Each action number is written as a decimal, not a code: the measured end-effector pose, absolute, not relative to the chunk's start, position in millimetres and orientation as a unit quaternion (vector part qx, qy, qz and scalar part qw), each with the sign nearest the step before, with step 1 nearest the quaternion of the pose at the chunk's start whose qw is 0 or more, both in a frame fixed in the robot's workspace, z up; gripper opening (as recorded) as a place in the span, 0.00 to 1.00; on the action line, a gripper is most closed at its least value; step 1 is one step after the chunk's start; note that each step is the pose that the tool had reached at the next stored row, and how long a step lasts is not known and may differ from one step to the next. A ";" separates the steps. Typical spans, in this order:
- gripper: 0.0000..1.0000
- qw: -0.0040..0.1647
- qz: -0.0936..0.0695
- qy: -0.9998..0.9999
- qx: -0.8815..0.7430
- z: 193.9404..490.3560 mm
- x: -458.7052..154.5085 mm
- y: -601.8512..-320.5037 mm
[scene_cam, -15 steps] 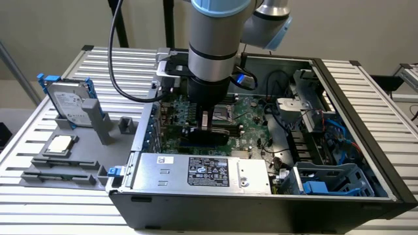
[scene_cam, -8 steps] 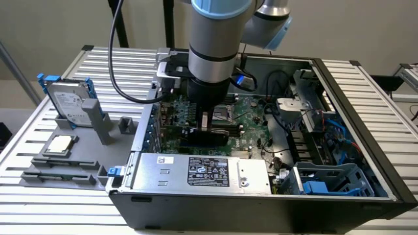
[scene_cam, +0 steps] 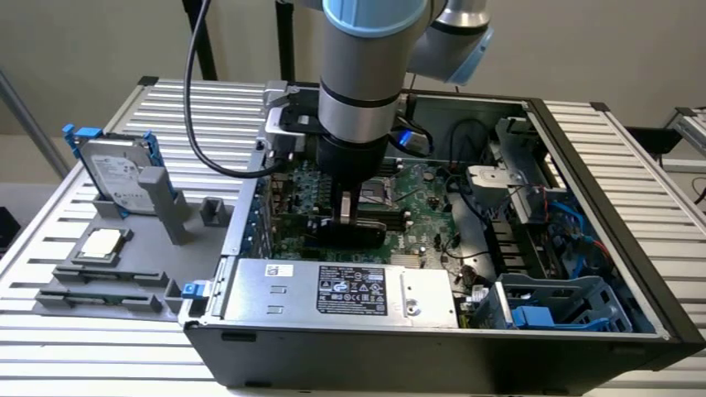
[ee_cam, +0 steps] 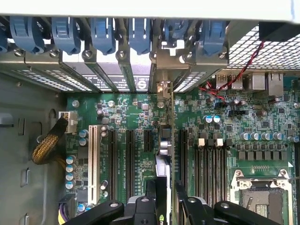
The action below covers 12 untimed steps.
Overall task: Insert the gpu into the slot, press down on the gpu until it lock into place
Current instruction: 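Insert the gpu into the slot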
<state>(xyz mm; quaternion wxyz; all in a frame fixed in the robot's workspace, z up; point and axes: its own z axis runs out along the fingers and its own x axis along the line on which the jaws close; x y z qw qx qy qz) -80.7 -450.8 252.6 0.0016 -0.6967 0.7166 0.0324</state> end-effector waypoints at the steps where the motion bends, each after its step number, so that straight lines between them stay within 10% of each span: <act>1: 0.26 0.002 0.032 0.717 -0.697 252.2 -80.7 -450.9; 12: 0.34 0.000 0.035 0.717 -0.697 263.6 -80.6 -451.0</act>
